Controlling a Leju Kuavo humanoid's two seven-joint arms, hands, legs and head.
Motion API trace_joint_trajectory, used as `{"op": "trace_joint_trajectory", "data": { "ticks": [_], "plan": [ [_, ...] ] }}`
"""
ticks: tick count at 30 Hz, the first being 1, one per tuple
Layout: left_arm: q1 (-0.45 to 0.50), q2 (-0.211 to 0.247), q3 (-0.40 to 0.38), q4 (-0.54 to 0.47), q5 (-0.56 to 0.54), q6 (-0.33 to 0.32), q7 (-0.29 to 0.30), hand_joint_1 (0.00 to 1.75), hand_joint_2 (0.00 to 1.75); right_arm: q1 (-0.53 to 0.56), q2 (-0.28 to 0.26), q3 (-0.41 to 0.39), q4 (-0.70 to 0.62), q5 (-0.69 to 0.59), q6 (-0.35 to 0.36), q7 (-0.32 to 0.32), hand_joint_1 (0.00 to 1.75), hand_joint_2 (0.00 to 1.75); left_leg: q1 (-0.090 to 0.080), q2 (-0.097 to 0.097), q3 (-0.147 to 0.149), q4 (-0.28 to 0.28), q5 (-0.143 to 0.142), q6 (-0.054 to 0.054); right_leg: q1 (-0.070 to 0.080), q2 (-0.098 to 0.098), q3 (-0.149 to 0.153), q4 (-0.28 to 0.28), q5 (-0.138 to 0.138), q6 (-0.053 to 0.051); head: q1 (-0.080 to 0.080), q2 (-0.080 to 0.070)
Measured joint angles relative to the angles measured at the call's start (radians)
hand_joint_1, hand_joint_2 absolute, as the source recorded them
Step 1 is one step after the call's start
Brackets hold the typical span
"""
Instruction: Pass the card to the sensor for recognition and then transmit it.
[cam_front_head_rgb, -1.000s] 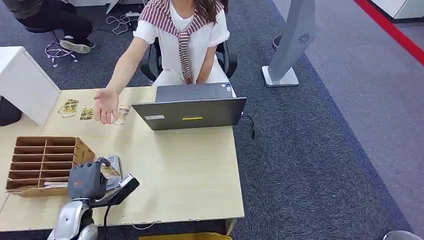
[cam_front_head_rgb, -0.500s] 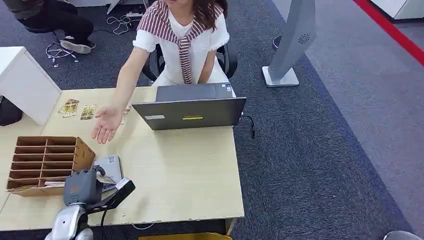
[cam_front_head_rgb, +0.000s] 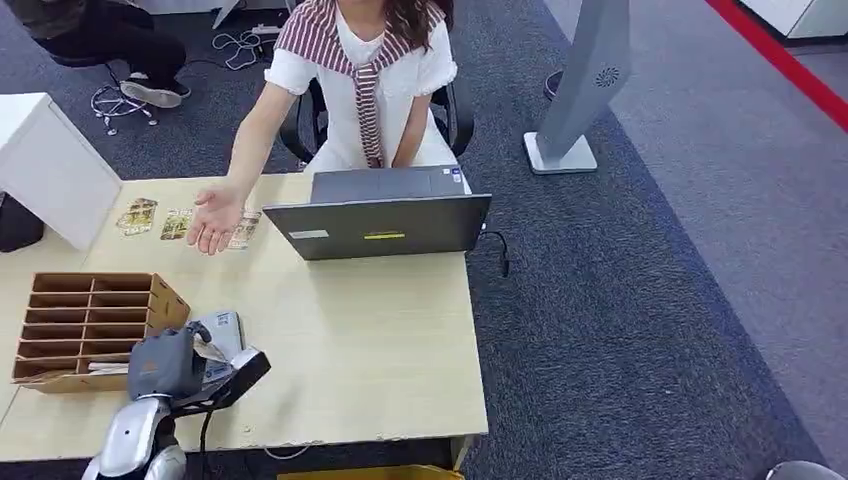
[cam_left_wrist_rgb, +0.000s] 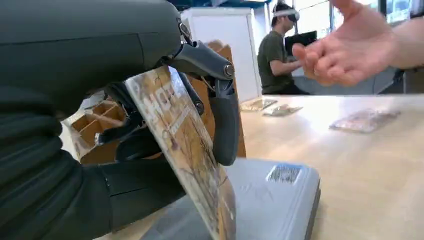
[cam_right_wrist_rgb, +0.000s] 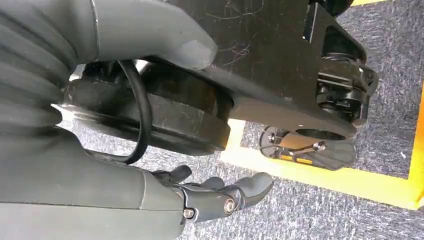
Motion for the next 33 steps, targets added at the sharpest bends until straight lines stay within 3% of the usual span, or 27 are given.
{"op": "trace_joint_trajectory", "data": {
  "ticks": [2,11,13,16,21,28,33],
  "plan": [
    [-0.024,0.003,0.0,-0.002,-0.001,0.035,-0.014,1.75,1.75,-0.001,0.0,0.008,0.0,0.004,0.002,0.0,0.0,1.75,0.0,0.0,0.0,0.0,0.0,0.0,0.0,0.0,0.0,0.0,0.0,0.0,0.0,0.0],
    [-0.044,0.006,0.0,-0.005,-0.003,0.05,-0.022,1.75,1.75,-0.001,0.0,0.011,0.0,0.011,0.003,-0.001,0.0,1.75,0.0,0.0,0.0,0.0,0.001,0.0,0.0,0.0,-0.001,0.0,0.001,0.0,0.0,0.0],
    [-0.109,0.012,0.0,-0.006,-0.006,0.061,-0.034,1.75,1.75,-0.005,0.0,0.019,0.0,0.019,0.004,-0.002,0.0,1.75,0.0,-0.001,-0.002,0.0,0.002,0.0,0.001,-0.001,-0.001,0.0,0.002,-0.001,0.0,0.0],
    [-0.311,0.023,-0.001,0.018,-0.009,0.057,-0.033,1.75,1.75,-0.016,0.0,0.048,0.0,0.039,0.01,0.013,0.0,1.75,0.0,-0.002,-0.006,0.001,0.005,-0.002,0.002,-0.001,-0.005,0.0,0.005,-0.001,0.0,0.0],
    [-0.478,0.022,-0.011,0.097,-0.02,0.044,-0.018,1.75,1.75,-0.028,0.0,0.068,0.0,0.054,0.014,0.033,0.0,1.75,0.0,-0.001,-0.006,0.001,0.006,-0.003,0.002,0.0,-0.007,0.0,0.008,-0.002,0.0,0.0],
    [-0.768,0.011,-0.037,0.356,-0.064,0.035,0.043,1.75,1.75,-0.055,0.0,0.115,-0.001,0.091,0.026,0.072,0.0,1.75,0.0,0.0,-0.007,0.001,0.008,-0.005,0.002,0.001,-0.008,0.0,0.01,-0.003,0.0,0.0],
    [-0.879,0.009,-0.043,0.497,-0.063,0.041,0.055,1.75,1.75,-0.063,0.0,0.138,-0.001,0.095,0.029,0.082,0.0,1.75,0.0,0.0,-0.007,0.001,0.008,-0.005,0.002,0.001,-0.008,0.001,0.01,-0.003,0.0,0.0]
  ]
}}
